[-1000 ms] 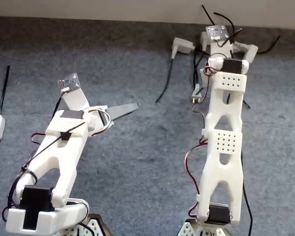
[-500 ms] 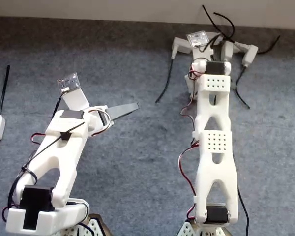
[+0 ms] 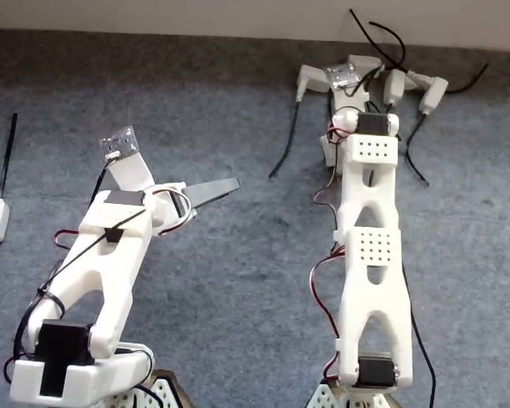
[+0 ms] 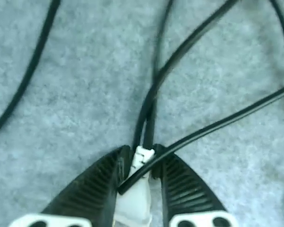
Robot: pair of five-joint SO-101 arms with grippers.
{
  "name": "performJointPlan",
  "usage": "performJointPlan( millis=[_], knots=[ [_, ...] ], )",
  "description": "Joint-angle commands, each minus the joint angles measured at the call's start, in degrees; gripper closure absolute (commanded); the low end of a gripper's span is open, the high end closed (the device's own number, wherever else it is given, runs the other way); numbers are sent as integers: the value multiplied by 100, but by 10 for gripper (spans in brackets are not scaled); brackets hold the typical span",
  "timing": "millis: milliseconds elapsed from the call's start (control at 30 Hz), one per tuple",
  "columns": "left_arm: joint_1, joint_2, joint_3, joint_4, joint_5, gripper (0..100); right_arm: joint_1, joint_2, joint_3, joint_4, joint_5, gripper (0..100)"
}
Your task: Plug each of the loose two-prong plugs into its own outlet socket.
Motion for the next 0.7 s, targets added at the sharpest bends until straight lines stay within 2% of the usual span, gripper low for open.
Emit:
performJointPlan(
  millis=[0,133,233,500,667],
  knots=[
    [84,-163,-22,-70,-35,299,400,-145,-391,286,9,953],
    [84,-163,-22,-70,-35,299,760,-716,-453,796,62,954],
    [84,-163,-22,-70,-35,299,945,-1226,-453,1174,580,954],
    [84,-163,-22,-70,-35,299,1684,-2510,-453,1147,695,951],
    [84,-163,-31,-79,-35,299,1859,-3266,-453,1147,686,951]
  ],
)
